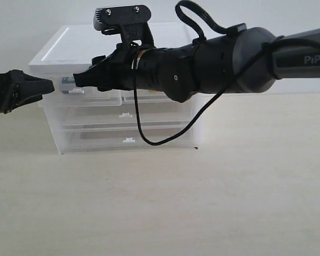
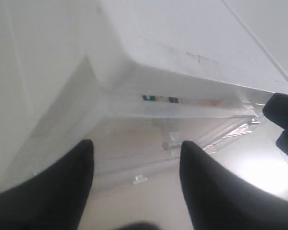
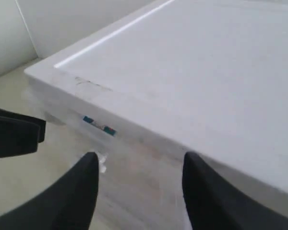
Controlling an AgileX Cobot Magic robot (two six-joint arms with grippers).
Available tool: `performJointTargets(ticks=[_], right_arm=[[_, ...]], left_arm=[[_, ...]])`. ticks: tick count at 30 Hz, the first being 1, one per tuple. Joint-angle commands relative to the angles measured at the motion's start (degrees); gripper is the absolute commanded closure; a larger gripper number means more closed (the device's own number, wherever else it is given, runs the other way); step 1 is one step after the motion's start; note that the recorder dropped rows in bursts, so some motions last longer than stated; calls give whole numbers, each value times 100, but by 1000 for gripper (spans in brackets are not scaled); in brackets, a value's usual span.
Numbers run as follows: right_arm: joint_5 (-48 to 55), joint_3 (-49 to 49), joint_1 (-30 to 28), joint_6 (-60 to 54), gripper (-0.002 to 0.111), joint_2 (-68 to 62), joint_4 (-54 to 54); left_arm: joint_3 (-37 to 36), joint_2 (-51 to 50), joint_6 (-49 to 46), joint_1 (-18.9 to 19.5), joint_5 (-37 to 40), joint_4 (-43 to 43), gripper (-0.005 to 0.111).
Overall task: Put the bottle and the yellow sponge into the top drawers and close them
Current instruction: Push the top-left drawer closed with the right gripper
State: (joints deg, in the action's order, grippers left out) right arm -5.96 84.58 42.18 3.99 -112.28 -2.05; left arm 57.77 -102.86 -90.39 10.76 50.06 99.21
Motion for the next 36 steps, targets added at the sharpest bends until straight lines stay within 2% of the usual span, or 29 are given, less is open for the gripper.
performJointTargets(ticks=[1, 11, 17, 21, 23, 25, 26, 27, 28, 30, 33, 36], right_arm=[[-236, 8, -46, 15, 60, -152, 28], [83, 8, -46, 85, 60, -152, 28], [443, 8, -46, 111, 60, -92, 28], [987, 8, -46, 64, 60, 219, 28], [1452, 8, -35, -1, 60, 525, 28], [1913, -3, -18, -1, 63, 828, 28], [1949, -121, 37, -1, 77, 1027, 28], [1870, -257, 81, -1, 87, 1164, 28], [1601, -645, 151, 62, 108, 1431, 28], [1117, -1284, 233, 276, 108, 1884, -10], [239, -2456, 233, 777, 108, 2616, -16], [-497, -3443, 233, 814, 108, 3369, -34]], left_arm=[[319, -110, 106, -19, -81, 74, 56], [559, -146, 519, -19, -11, 74, 61], [559, -135, 994, 0, 537, -403, 61], [559, -47, 1452, 5, 549, -1004, 67], [382, 68, 1504, 27, 884, -1013, 69], [100, 260, 1196, 114, 1646, -636, 78], [-164, 455, 913, 211, 1975, -442, 95], [-347, 598, 736, 280, 1991, -415, 103], [-761, 903, 616, 416, 1991, -348, 103], [-1422, 1434, 349, 478, 1991, -16, 103], [-2373, 2248, 109, 280, 1991, 74, 103], [-2831, 2925, 361, 147, 1991, 74, 103]])
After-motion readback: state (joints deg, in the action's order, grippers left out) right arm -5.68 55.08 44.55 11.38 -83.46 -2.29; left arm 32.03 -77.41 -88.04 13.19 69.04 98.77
